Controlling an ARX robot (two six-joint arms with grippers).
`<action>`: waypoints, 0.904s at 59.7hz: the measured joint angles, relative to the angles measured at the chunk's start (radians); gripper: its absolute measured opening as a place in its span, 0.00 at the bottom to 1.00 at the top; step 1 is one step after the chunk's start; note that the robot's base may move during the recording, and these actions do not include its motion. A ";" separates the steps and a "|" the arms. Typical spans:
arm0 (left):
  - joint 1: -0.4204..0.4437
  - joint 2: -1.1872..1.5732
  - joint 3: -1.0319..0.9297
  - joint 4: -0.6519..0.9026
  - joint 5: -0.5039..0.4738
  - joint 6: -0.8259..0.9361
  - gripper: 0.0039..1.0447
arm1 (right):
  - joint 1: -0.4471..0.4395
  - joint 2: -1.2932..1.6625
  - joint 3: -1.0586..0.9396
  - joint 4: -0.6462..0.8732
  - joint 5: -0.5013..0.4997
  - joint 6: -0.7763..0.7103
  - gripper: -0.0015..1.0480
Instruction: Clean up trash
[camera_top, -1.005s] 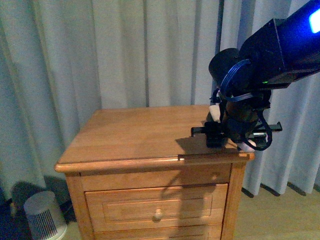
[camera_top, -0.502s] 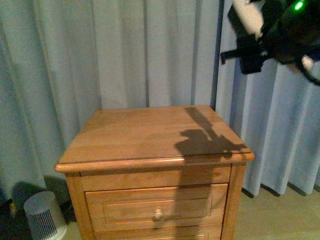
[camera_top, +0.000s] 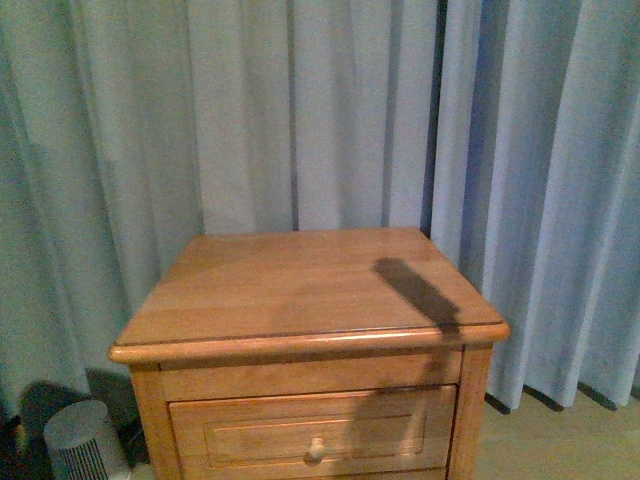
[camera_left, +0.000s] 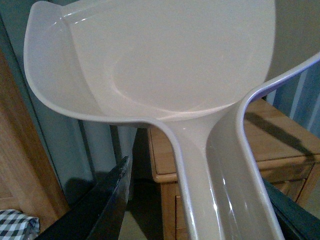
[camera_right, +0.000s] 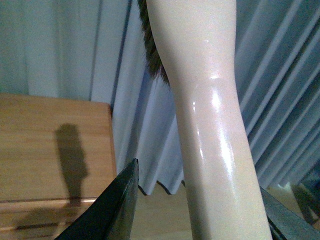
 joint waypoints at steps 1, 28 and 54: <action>0.000 0.000 0.000 0.000 0.000 0.000 0.58 | 0.002 -0.011 -0.007 0.000 0.005 0.000 0.46; 0.000 0.000 0.000 0.000 0.000 0.000 0.58 | -0.009 -0.146 -0.104 -0.014 0.037 0.000 0.46; 0.000 0.000 0.000 0.000 0.000 0.000 0.58 | -0.003 -0.147 -0.118 0.019 0.052 0.002 0.46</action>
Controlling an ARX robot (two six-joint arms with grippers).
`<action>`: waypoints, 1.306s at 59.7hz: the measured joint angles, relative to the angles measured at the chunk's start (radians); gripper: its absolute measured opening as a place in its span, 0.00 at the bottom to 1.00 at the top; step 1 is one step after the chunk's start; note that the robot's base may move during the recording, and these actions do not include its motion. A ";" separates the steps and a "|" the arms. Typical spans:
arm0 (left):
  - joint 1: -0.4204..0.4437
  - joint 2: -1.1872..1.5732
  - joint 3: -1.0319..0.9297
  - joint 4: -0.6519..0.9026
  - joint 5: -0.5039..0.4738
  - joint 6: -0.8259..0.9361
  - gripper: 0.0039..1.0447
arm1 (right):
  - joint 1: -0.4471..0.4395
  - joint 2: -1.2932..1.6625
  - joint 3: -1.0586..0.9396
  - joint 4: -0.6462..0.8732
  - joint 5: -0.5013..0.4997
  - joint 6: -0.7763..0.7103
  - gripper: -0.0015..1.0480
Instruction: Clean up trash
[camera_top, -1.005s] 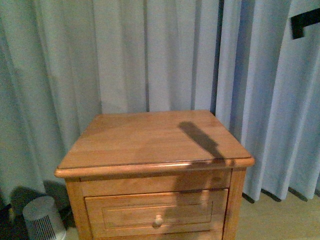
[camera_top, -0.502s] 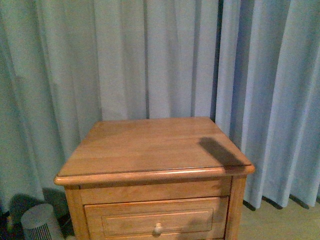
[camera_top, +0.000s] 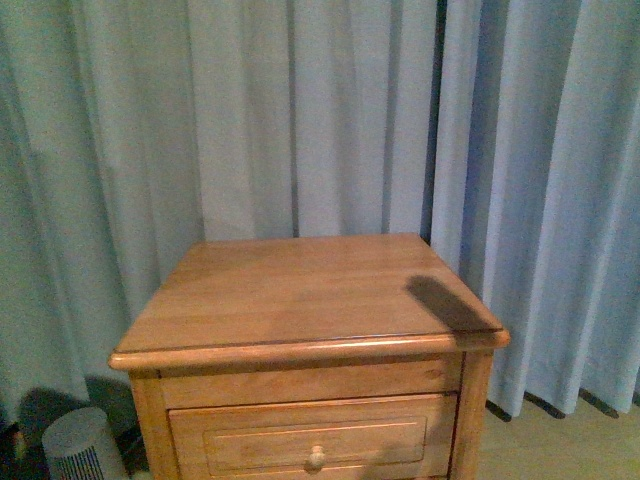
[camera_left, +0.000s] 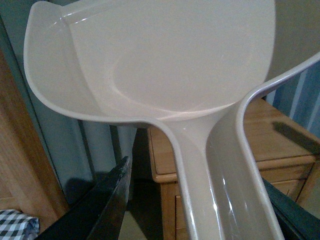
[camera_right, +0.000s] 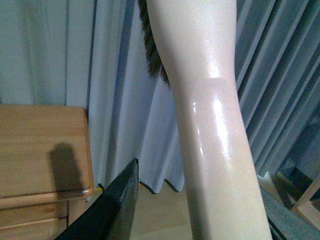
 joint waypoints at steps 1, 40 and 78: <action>0.000 0.000 0.000 0.000 0.000 0.000 0.58 | 0.000 0.000 0.000 0.000 0.000 0.000 0.46; -0.002 -0.001 -0.004 0.000 -0.006 -0.001 0.58 | 0.003 -0.003 -0.002 0.002 -0.002 0.000 0.46; -0.002 -0.002 -0.006 0.000 -0.003 -0.003 0.58 | 0.002 -0.004 -0.004 0.002 0.003 0.000 0.46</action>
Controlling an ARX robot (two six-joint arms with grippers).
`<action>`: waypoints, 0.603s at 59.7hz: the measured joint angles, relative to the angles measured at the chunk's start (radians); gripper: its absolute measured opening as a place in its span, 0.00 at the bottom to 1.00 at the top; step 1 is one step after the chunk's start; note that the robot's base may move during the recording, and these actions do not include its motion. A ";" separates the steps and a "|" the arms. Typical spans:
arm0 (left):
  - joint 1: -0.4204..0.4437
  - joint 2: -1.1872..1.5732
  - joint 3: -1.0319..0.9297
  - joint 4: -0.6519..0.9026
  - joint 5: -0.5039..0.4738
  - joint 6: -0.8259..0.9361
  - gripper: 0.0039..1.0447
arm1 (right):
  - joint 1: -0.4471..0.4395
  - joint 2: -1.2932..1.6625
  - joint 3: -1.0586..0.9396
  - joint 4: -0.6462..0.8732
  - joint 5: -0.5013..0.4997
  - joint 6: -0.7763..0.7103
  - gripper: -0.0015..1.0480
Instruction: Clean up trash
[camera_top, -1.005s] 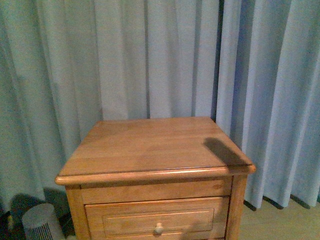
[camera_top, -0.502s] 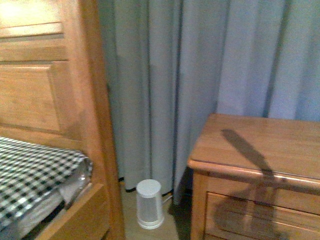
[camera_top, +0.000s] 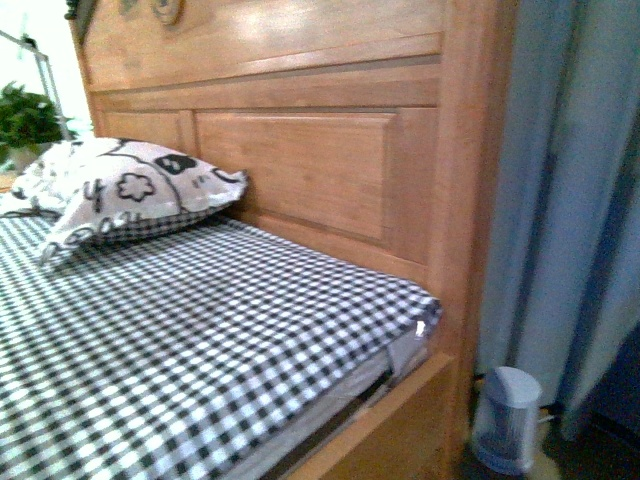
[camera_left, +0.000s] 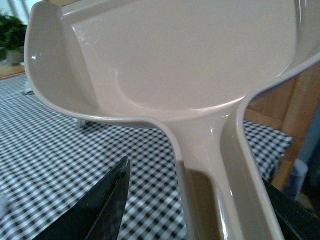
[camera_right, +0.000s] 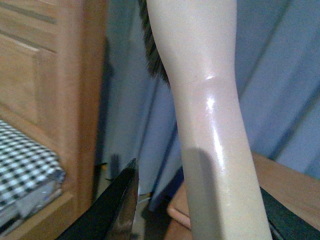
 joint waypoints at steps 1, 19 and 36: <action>0.000 -0.001 0.000 0.000 0.000 0.000 0.58 | 0.000 0.000 0.000 0.000 0.000 0.000 0.46; 0.000 -0.002 0.000 0.000 0.000 0.000 0.58 | 0.000 -0.001 0.000 0.000 0.002 0.000 0.46; 0.000 -0.002 -0.001 0.000 0.000 0.000 0.58 | -0.001 -0.001 -0.001 0.000 0.002 0.000 0.46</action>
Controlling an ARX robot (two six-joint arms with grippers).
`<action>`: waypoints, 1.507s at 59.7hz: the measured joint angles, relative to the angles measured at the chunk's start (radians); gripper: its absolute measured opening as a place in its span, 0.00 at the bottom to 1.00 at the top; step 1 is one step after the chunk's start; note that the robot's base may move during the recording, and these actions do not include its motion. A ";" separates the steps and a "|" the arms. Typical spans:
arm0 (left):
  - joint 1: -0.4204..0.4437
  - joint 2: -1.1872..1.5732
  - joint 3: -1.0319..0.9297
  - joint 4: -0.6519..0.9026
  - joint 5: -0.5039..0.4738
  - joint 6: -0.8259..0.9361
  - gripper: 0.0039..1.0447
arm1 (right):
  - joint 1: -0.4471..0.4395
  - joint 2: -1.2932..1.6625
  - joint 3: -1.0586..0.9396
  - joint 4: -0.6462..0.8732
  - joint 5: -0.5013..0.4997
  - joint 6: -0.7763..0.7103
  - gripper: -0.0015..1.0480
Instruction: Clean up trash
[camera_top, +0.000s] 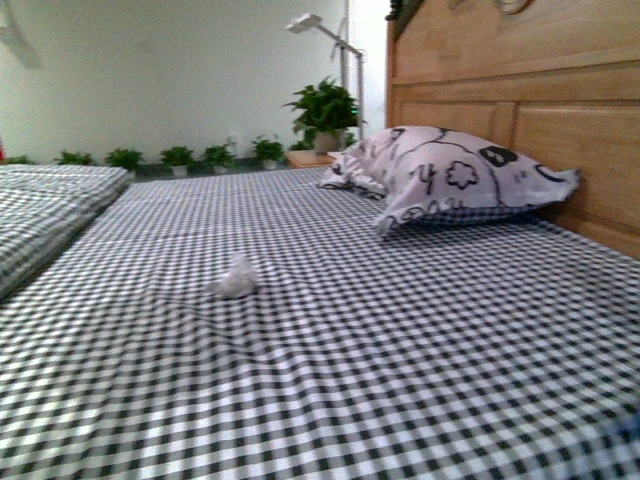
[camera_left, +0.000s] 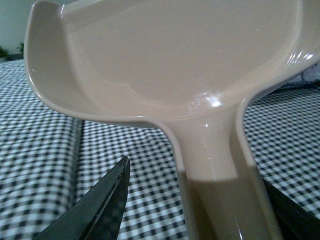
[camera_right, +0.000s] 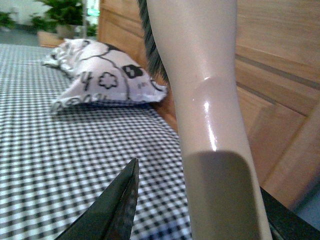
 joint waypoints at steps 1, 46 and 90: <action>0.000 -0.001 0.000 0.000 0.000 0.000 0.58 | 0.001 0.000 0.000 0.000 -0.002 0.000 0.46; 0.190 0.320 0.081 0.034 0.240 0.124 0.58 | 0.002 0.002 0.000 0.000 0.002 0.000 0.46; 0.201 1.331 0.729 -0.132 0.441 0.812 0.58 | 0.002 0.002 0.000 0.000 -0.001 0.000 0.46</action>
